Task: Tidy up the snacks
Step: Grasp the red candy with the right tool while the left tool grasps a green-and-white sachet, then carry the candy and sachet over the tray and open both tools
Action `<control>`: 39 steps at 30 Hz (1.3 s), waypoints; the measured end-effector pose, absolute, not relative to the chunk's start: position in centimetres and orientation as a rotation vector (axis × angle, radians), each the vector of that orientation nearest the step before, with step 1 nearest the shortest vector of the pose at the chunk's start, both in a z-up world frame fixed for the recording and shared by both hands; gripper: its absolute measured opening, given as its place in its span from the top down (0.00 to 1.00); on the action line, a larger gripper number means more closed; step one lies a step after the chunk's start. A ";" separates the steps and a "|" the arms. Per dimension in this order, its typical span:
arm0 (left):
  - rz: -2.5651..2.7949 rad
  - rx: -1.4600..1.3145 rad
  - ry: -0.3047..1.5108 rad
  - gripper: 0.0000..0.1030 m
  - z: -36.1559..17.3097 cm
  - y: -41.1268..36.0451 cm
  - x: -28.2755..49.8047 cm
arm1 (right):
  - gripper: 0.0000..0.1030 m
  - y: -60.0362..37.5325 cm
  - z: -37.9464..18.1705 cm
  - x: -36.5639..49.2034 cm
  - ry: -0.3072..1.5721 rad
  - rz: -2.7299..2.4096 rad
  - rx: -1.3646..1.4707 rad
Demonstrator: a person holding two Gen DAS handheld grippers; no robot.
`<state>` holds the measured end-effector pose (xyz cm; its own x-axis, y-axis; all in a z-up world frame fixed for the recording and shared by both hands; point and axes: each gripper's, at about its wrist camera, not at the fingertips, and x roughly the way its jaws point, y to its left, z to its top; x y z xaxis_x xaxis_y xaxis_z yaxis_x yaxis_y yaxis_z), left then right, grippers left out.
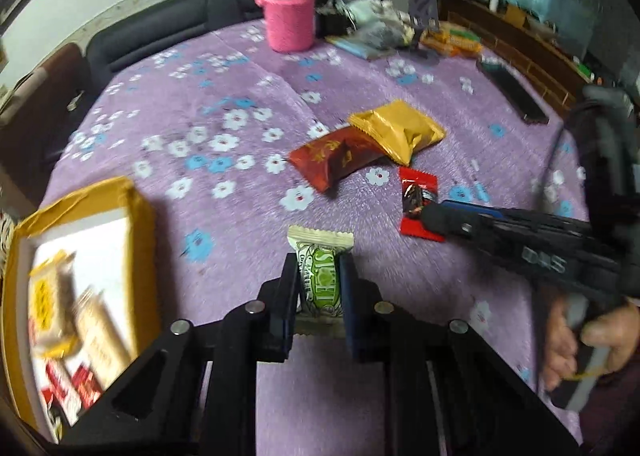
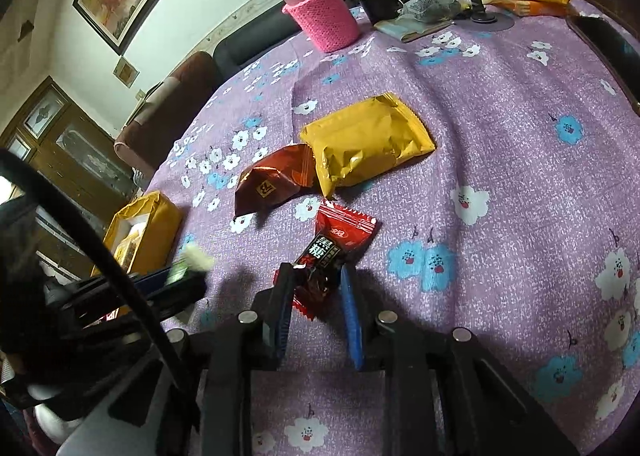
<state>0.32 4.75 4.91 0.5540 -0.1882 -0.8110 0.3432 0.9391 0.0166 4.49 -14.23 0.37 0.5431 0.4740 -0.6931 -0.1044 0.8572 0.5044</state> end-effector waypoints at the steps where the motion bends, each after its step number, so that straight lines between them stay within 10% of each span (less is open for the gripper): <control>1: -0.311 0.165 0.922 0.79 5.3 5.2 -0.4 | 0.77 -14.2 0.4 4.5 0.938 0.356 0.435; 15: -0.155 -0.024 0.773 0.79 10.1 15.5 -9.1 | 0.63 -11.1 1.6 6.5 1.003 0.193 0.300; 19: -0.100 -0.072 0.760 0.79 10.1 18.7 -11.1 | 0.78 -9.2 1.6 6.3 1.003 0.087 0.118; 39: 0.043 -0.205 0.801 0.79 6.8 26.7 -14.4 | 0.78 0.5 8.7 -3.9 0.867 0.502 0.091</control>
<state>-14.36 26.72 6.81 0.6963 -0.0390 -0.7167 -0.1159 0.9793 -0.1658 -3.94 0.48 8.72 0.5392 0.4574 -0.7072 -0.3848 0.8807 0.2762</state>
